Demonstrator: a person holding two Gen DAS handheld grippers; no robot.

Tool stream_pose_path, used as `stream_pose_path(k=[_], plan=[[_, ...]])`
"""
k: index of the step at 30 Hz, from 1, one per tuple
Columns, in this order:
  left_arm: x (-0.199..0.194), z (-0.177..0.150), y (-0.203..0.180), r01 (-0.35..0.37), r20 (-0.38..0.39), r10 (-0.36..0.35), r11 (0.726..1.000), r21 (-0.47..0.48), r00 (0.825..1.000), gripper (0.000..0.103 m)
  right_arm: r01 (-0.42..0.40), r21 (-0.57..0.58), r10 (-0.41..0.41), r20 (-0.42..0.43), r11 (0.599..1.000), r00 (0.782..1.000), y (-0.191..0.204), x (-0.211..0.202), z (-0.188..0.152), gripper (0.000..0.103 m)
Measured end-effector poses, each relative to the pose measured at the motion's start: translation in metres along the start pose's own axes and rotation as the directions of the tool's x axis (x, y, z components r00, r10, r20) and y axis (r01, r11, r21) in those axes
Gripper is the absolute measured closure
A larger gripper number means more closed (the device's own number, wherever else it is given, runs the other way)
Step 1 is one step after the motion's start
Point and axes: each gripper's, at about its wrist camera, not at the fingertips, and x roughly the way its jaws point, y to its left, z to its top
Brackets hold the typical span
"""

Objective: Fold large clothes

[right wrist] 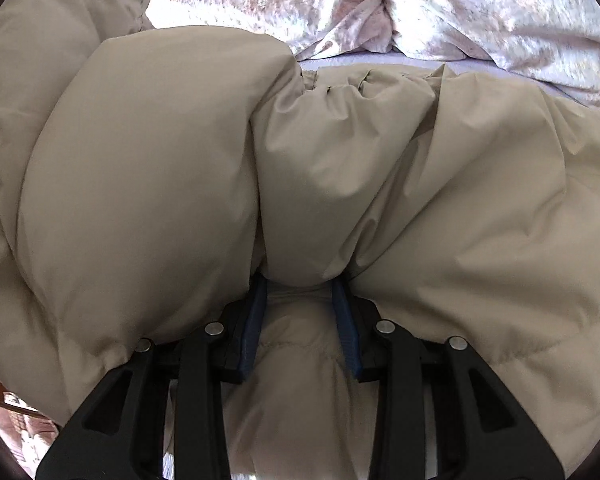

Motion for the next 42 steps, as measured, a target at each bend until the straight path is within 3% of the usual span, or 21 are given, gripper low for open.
stream_pose_path(k=[5,14,23,33,36,38,42], plan=[[0.018,-0.014,-0.047,0.047,-0.031,-0.045,0.996,0.077,0.998,0.073,-0.035,0.042,0.032,0.068,0.999,0.997,-0.034,-0.042,-0.008,0.066],[0.062,-0.051,-0.124,0.124,-0.125,-0.103,0.976,0.18,0.987,0.073,0.068,0.115,-0.086,0.165,0.991,0.982,-0.105,-0.102,-0.028,0.057],[0.107,-0.089,-0.183,0.183,-0.246,-0.124,0.955,0.234,0.961,0.073,0.131,0.244,-0.18,0.194,0.961,0.964,-0.17,-0.147,-0.058,0.056],[0.149,-0.131,-0.234,0.221,-0.372,-0.094,0.924,0.313,0.923,0.068,0.169,0.388,-0.261,0.197,0.906,0.945,-0.233,-0.18,-0.082,0.056],[0.151,-0.131,-0.244,0.22,-0.376,-0.082,0.915,0.339,0.923,0.06,0.171,0.417,-0.274,0.201,0.893,0.941,-0.247,-0.189,-0.086,0.056],[0.147,-0.128,-0.248,0.216,-0.374,-0.077,0.913,0.345,0.924,0.047,0.164,0.433,-0.275,0.209,0.887,0.938,-0.253,-0.195,-0.086,0.056],[0.126,-0.112,-0.259,0.221,-0.335,-0.092,0.902,0.371,0.938,0.034,0.143,0.435,-0.266,0.237,0.889,0.935,-0.256,-0.206,-0.079,0.056]])
